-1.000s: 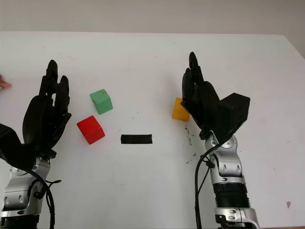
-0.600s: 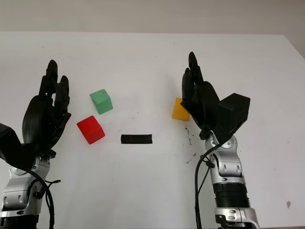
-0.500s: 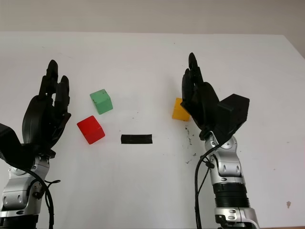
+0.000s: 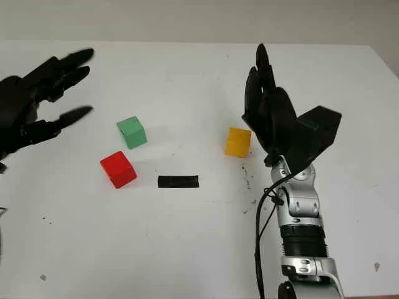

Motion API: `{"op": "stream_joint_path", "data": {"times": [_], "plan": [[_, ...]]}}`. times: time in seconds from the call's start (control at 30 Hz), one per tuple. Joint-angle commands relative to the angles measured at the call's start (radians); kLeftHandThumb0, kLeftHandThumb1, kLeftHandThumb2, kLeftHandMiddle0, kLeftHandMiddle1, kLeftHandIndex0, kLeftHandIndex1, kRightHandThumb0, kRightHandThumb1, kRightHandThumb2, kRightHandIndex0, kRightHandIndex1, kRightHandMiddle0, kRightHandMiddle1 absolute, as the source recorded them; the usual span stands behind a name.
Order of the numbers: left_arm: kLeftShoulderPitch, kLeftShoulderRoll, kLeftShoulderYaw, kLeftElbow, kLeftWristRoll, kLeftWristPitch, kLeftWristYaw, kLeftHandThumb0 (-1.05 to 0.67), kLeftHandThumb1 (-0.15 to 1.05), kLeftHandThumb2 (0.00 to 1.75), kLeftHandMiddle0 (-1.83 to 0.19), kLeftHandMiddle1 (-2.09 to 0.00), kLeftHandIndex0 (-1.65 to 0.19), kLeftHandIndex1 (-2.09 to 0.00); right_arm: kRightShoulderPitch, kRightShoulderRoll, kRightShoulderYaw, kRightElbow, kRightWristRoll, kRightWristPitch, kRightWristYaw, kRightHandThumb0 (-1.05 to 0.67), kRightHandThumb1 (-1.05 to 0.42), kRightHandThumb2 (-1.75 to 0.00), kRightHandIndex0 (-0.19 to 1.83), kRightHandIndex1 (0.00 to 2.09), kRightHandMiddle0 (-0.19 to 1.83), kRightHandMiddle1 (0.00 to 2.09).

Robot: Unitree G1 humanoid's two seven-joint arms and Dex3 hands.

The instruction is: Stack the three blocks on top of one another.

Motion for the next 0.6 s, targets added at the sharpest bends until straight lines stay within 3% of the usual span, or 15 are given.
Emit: {"op": "stream_joint_path", "data": {"times": [0.0, 0.3, 0.43, 0.57], "plan": [[-0.027, 0.055, -0.041, -0.013, 0.033, -0.002, -0.046, -0.57, 0.83, 0.04, -0.16, -0.03, -0.44, -0.14, -0.019, -0.015, -0.012, -0.007, 0.012, 0.011, 0.003, -0.80, -1.05, -0.75, -0.19, 0.00, -0.19, 0.00], [-0.105, 0.178, -0.231, 0.033, 0.289, -0.223, -0.143, -0.68, 0.83, 0.06, -0.02, -0.02, -0.39, -0.05, -0.016, -0.016, -0.001, -0.006, 0.013, 0.024, 0.014, -0.78, -1.05, -0.75, -0.19, 0.00, -0.19, 0.00], [-0.120, 0.186, -0.268, 0.038, 0.352, -0.279, -0.166, -0.64, 0.81, 0.05, 0.04, -0.02, -0.34, -0.03, -0.011, -0.011, 0.002, -0.010, 0.006, 0.024, 0.007, -0.79, -1.05, -0.75, -0.19, 0.00, -0.19, 0.00], [-0.115, 0.172, -0.280, 0.060, 0.407, -0.375, -0.102, -0.61, 0.80, 0.05, 0.05, -0.03, -0.36, -0.05, -0.006, -0.008, 0.003, -0.013, 0.007, 0.023, 0.010, -0.79, -1.05, -0.74, -0.19, 0.00, -0.19, 0.00]]}}
